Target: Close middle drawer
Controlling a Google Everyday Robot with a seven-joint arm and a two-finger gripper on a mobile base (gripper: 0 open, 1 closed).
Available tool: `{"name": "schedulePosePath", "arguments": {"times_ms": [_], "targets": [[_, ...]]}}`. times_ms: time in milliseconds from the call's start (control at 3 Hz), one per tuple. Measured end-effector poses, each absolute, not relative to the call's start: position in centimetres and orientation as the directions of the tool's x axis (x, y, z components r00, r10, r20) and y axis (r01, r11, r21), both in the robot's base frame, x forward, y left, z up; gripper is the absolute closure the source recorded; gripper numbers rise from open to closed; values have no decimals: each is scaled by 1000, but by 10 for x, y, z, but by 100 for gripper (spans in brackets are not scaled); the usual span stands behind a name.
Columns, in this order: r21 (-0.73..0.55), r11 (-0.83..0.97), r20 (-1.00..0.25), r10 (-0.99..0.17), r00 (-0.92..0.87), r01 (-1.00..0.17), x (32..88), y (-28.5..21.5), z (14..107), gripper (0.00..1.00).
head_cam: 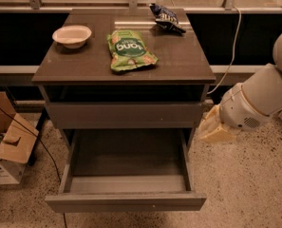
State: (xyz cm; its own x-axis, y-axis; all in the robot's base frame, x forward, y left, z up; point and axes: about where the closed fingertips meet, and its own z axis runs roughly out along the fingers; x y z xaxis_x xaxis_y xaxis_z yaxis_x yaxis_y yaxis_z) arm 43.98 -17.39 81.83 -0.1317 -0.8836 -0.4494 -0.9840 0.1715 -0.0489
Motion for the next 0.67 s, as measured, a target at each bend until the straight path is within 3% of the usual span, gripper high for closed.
{"name": "schedulePosePath", "arguments": {"times_ms": [667], "targets": [[-15, 178, -487, -861, -148, -984, 438, -154, 730, 100]]}}
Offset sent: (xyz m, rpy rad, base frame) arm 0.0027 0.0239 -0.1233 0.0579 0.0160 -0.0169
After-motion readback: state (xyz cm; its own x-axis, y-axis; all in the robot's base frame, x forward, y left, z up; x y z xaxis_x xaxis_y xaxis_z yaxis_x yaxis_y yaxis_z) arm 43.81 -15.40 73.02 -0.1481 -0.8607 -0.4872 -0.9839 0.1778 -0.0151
